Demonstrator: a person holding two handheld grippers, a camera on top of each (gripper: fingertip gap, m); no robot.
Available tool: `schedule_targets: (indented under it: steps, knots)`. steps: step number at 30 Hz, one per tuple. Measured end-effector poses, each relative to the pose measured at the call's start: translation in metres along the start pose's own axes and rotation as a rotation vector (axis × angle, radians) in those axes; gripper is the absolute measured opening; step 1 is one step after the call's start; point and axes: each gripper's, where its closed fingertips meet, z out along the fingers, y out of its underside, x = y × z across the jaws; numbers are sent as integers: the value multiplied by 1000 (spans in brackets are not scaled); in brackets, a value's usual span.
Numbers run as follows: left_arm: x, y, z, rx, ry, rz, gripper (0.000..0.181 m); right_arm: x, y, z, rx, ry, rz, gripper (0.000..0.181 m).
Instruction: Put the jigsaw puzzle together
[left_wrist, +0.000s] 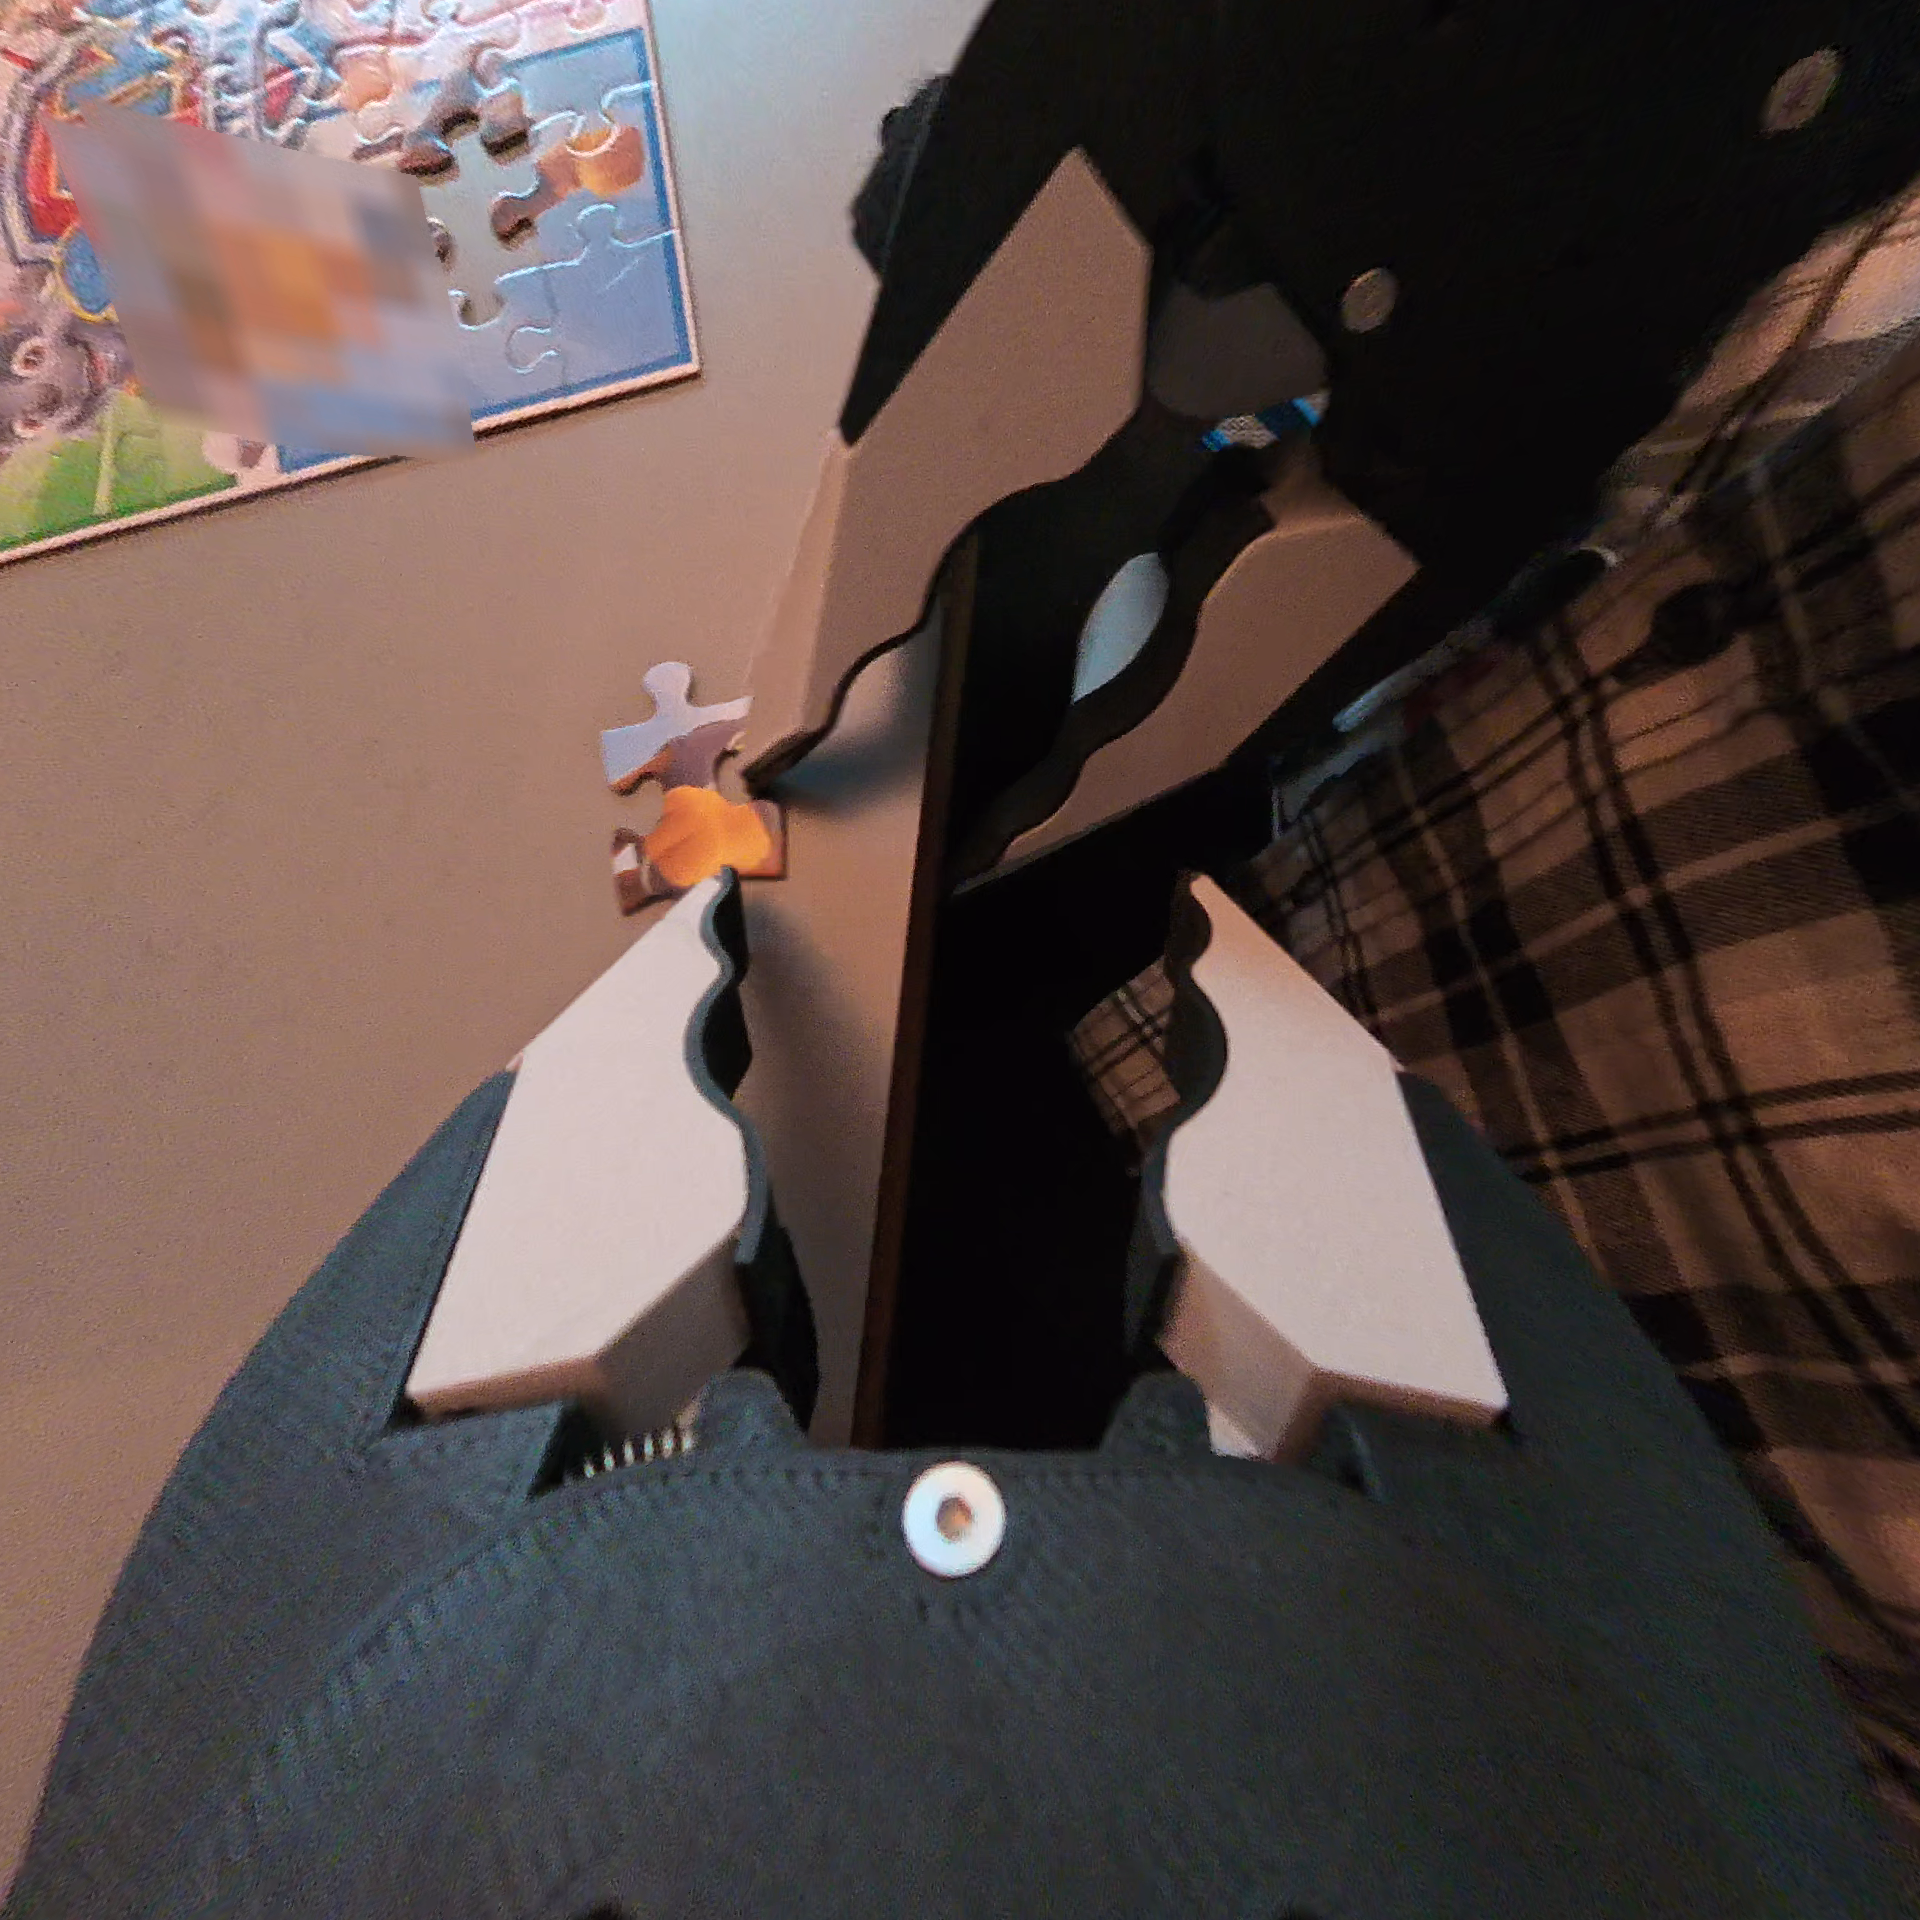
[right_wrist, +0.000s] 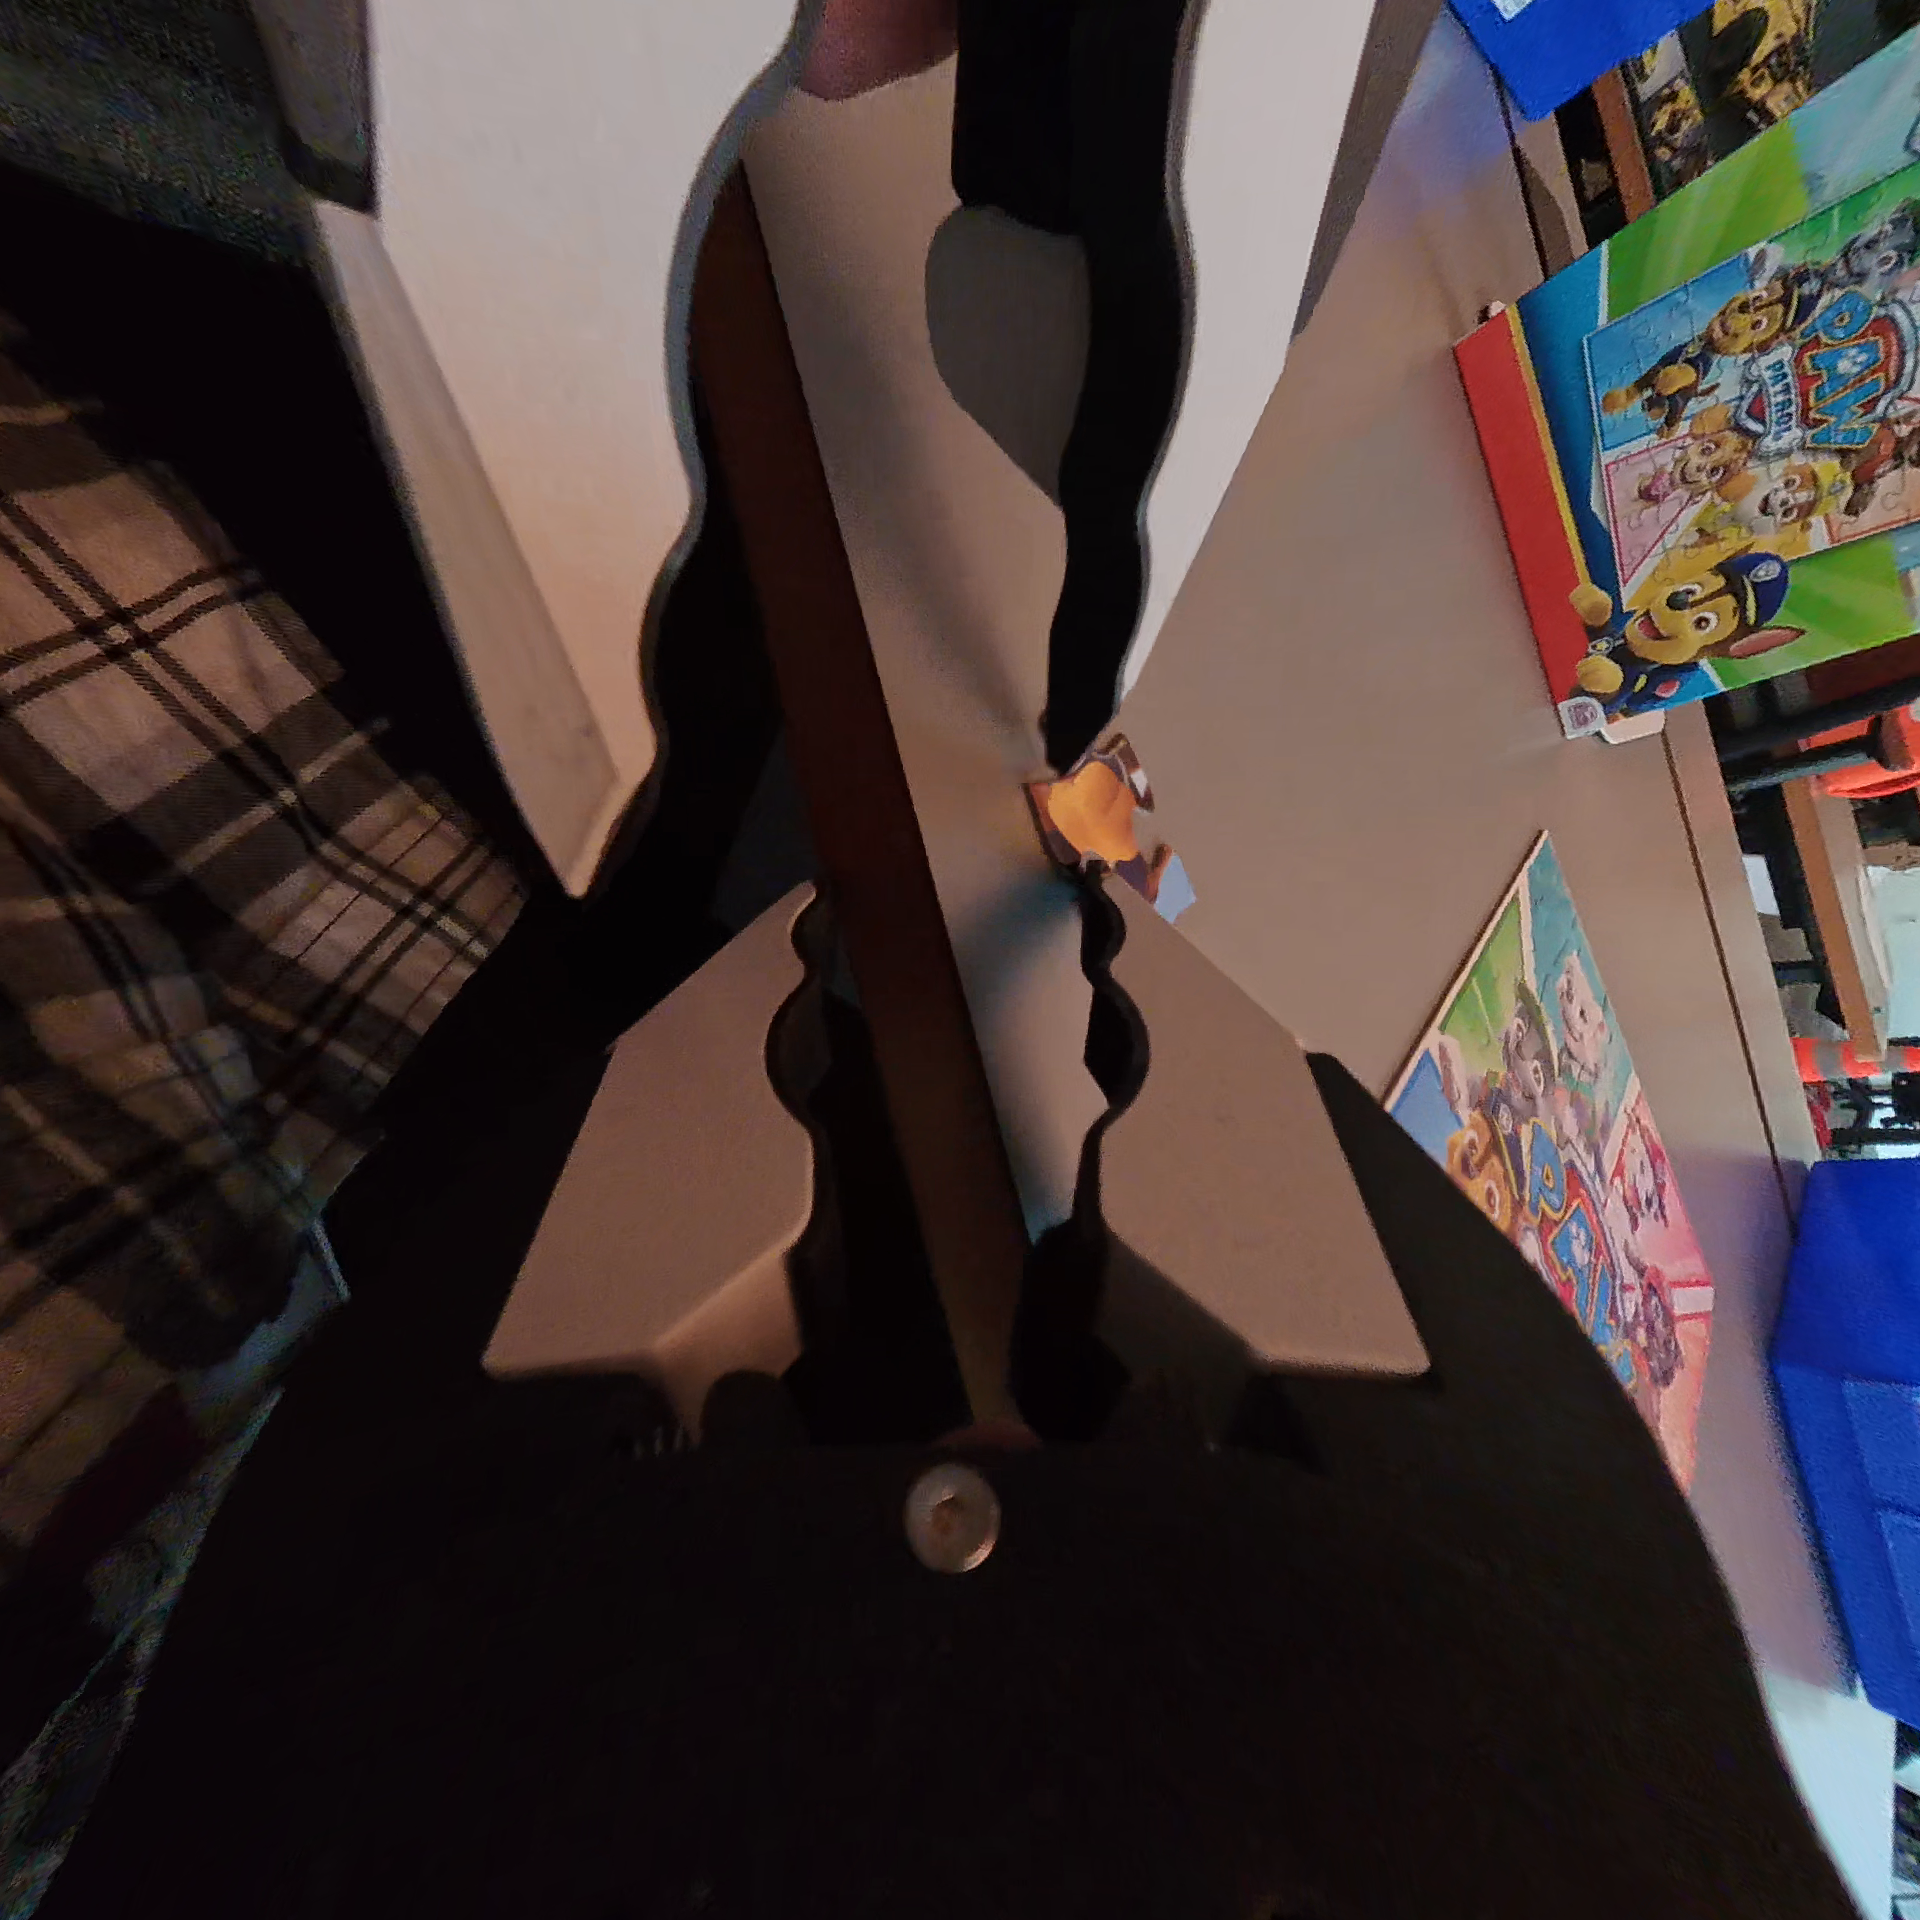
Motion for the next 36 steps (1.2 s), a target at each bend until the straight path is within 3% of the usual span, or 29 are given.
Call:
schedule_targets:
  steps: [5,8,12,19,25,30,36]
  knots:
    - [-11,1,7,-18,-68,16,86,2,-1,-14,45,24,-13,27]
    - [-10,-2,14,-19,-93,44,90,7,7,-12,22,27,20,50]
    - [-4,-8,18,-5,-80,72,83,9,23,-7,-35,27,17,61]
    - [5,-16,21,29,-61,129,71,8,24,-16,-8,66,-21,48]
    - [7,-21,23,48,-104,196,54,7,21,-28,30,114,-30,24]
    - [-6,-20,16,78,-224,228,15,5,13,-35,64,123,-38,3]
    - [-9,-19,15,72,-318,299,9,5,9,-33,70,134,-76,5]
